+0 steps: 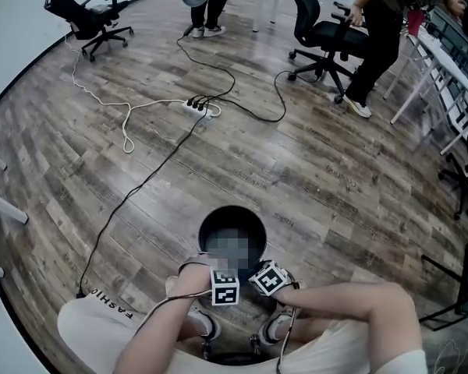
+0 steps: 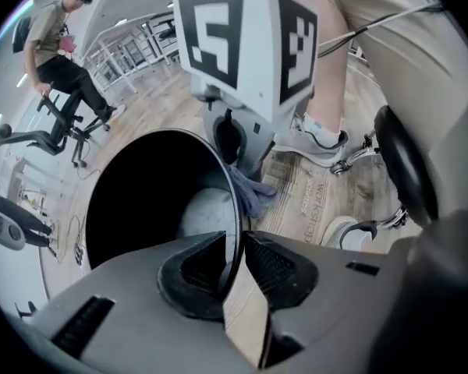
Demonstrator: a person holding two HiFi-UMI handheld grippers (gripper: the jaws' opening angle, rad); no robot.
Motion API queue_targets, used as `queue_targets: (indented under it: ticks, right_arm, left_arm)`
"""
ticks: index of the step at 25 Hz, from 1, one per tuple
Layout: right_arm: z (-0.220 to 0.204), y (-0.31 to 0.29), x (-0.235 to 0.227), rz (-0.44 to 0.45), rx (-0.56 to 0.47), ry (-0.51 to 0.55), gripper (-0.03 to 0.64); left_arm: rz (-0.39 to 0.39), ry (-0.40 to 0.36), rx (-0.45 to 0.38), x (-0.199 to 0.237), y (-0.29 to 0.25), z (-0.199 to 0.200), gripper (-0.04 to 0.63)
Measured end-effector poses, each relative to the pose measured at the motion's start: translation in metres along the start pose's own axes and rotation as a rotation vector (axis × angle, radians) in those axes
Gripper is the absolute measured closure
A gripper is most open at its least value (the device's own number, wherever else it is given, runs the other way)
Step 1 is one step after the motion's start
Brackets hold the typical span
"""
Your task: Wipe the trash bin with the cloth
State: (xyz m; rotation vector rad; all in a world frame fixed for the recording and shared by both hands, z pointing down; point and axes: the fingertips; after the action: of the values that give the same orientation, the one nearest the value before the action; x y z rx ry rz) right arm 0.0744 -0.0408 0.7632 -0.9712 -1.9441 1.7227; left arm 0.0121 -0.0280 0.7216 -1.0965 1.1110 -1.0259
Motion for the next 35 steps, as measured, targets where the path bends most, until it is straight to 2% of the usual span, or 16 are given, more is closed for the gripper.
queue_targets:
  ticks: [5, 12, 16, 22, 24, 26, 29, 31, 35]
  right_arm:
    - [-0.008, -0.047, -0.003, 0.005, 0.048, -0.131, 0.543]
    - [-0.02, -0.128, -0.012, -0.01, 0.025, -0.176, 0.544]
    - [-0.024, -0.144, -0.011, 0.002, 0.029, -0.218, 0.545]
    - [-0.016, -0.098, 0.002, 0.059, 0.037, -0.349, 0.545]
    - [-0.018, -0.074, 0.014, 0.081, 0.053, -0.358, 0.545]
    - [-0.018, -0.052, 0.027, 0.104, 0.055, -0.349, 0.545]
    - [-0.008, -0.013, 0.038, 0.116, 0.029, -0.31, 0.545]
    - [0.003, 0.019, 0.038, 0.126, -0.002, -0.304, 0.545]
    - [0.021, 0.086, 0.031, 0.15, -0.087, -0.306, 0.544]
  left_arm:
    - [-0.017, 0.039, -0.019, 0.001, 0.002, 0.001, 0.503]
    - [-0.01, 0.075, -0.055, 0.005, 0.003, 0.004, 0.505]
    - [-0.024, 0.099, -0.049, 0.006, 0.002, 0.005, 0.503]
    - [-0.04, 0.102, -0.093, 0.006, 0.007, 0.007, 0.499]
    - [-0.067, 0.122, -0.136, 0.006, 0.011, 0.007, 0.496]
    - [-0.066, 0.132, -0.147, 0.008, 0.013, 0.001, 0.445]
    - [-0.069, 0.178, -0.185, 0.017, 0.021, -0.009, 0.411]
    - [-0.088, 0.221, -0.248, 0.024, 0.035, -0.012, 0.4]
    - [-0.141, 0.316, -0.448, 0.036, 0.086, -0.004, 0.4]
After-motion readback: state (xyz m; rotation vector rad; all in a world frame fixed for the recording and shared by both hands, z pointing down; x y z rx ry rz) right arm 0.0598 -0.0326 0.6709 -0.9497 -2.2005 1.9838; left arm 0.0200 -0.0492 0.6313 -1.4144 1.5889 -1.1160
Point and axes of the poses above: the fingertips, and each gripper's own axes: y backward along the fingers, x to its left, z out of its top, and after that the axes turned 15 degrees about x, right-handed
